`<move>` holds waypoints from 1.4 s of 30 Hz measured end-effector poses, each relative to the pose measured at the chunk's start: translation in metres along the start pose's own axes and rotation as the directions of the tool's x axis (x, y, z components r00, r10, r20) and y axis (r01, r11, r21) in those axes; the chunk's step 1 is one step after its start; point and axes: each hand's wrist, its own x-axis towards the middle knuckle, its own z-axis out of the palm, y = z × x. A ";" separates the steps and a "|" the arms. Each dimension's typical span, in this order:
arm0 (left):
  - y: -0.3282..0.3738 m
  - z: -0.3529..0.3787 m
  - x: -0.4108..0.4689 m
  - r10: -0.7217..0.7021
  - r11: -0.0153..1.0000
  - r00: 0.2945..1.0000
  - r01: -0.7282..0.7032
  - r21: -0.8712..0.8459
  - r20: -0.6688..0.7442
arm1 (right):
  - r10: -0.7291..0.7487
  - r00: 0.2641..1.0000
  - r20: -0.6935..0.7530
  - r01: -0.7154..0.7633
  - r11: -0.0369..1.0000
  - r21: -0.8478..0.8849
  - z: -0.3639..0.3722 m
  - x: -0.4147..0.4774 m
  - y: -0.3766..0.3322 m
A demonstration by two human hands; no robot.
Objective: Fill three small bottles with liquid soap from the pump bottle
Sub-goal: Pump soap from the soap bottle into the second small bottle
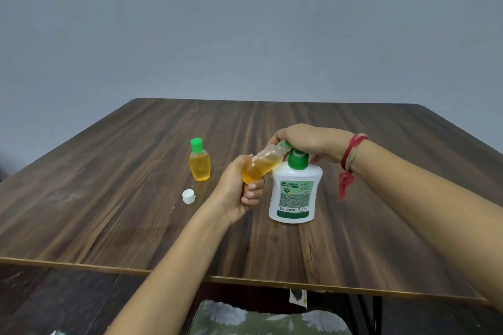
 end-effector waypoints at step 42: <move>-0.004 0.002 0.000 0.015 1.000 1.000 -0.015 0.003 -0.028 | -0.088 0.993 -0.076 0.092 0.994 0.053 -0.003 -0.006 -0.006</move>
